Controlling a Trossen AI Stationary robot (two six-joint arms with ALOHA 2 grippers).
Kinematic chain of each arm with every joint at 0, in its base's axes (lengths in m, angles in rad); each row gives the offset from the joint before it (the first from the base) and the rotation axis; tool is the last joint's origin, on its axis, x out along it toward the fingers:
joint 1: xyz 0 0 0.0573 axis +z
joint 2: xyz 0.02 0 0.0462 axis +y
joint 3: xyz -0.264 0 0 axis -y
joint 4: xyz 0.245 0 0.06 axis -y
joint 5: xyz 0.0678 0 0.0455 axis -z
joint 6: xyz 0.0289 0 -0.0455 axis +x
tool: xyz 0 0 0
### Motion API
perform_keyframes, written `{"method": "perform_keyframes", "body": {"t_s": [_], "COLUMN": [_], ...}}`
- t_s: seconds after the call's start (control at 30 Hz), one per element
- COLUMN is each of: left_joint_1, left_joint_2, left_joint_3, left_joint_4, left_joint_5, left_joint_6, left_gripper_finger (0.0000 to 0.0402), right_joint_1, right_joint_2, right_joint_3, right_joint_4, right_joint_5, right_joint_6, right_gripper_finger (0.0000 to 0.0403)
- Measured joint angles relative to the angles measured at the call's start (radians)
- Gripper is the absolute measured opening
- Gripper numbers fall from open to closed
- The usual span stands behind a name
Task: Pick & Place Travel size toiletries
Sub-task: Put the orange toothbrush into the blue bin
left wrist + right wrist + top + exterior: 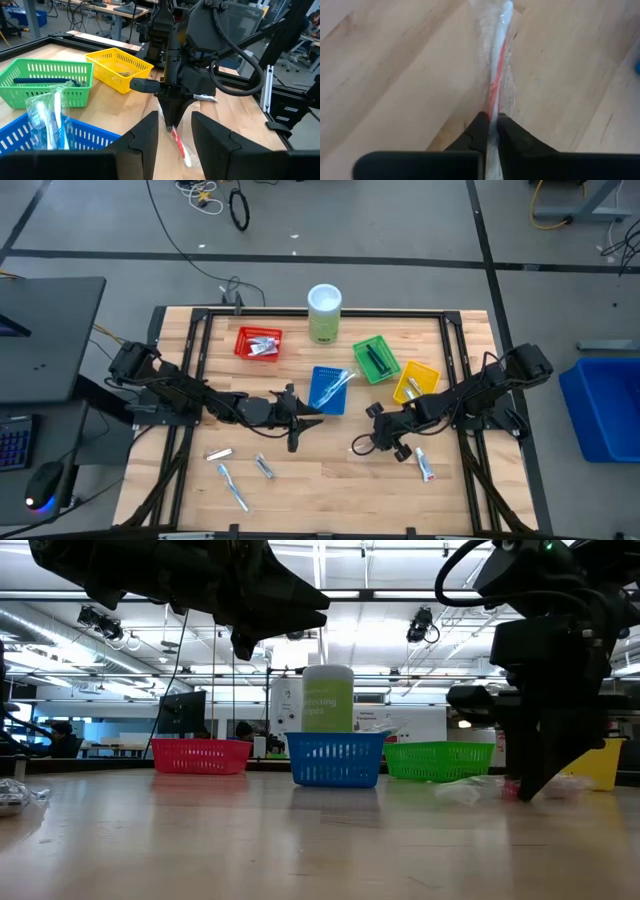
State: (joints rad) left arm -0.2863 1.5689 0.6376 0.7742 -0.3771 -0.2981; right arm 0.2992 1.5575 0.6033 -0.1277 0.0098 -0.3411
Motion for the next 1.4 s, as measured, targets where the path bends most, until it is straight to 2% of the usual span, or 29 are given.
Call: {"method": "perform_keyframes", "body": {"t_s": [0.17,0.3,0.43,0.57,0.7,0.83,0.93,1.23,1.4], "left_joint_1": [0.0,0.0,0.0,0.001,0.001,0.001,0.007,0.044,0.059], "left_joint_2": [0.0,0.0,0.0,0.0,-0.003,-0.054,-0.098,-0.129,-0.129], "left_joint_3": [0.0,0.0,0.0,0.0,0.0,-0.001,0.0,-0.001,-0.001], "left_joint_4": [0.0,-0.001,0.0,0.0,0.001,-0.009,-0.045,-0.148,-0.192], "left_joint_5": [0.0,-0.001,-0.011,-0.078,-0.189,-0.3,-0.363,-0.352,-0.292], "left_joint_6": [0.001,0.021,0.041,-0.022,-0.079,-0.034,-0.038,-0.07,-0.117], "left_gripper_finger": [0.0126,0.0126,0.0126,0.0126,0.0125,0.0125,0.0125,0.0125,0.0125], "right_joint_1": [-0.001,-0.001,-0.001,-0.022,-0.082,-0.157,-0.196,-0.255,-0.253], "right_joint_2": [-0.046,-0.104,-0.108,-0.092,-0.042,0.036,0.087,0.206,0.213], "right_joint_3": [0.012,0.111,0.281,0.406,0.465,0.484,0.488,0.488,0.489], "right_joint_4": [-0.059,-0.16,-0.432,-0.53,-0.492,-0.491,-0.416,-0.276,-0.269], "right_joint_5": [0.002,0.016,0.177,0.352,0.393,0.434,0.467,0.48,0.457], "right_joint_6": [0.053,0.05,-0.03,-0.215,-0.37,-0.451,-0.51,-0.693,-0.722], "right_gripper_finger": [0.0021,0.0028,0.0025,0.0025,0.0025,0.0025,0.0025,0.0027,0.0059]}}
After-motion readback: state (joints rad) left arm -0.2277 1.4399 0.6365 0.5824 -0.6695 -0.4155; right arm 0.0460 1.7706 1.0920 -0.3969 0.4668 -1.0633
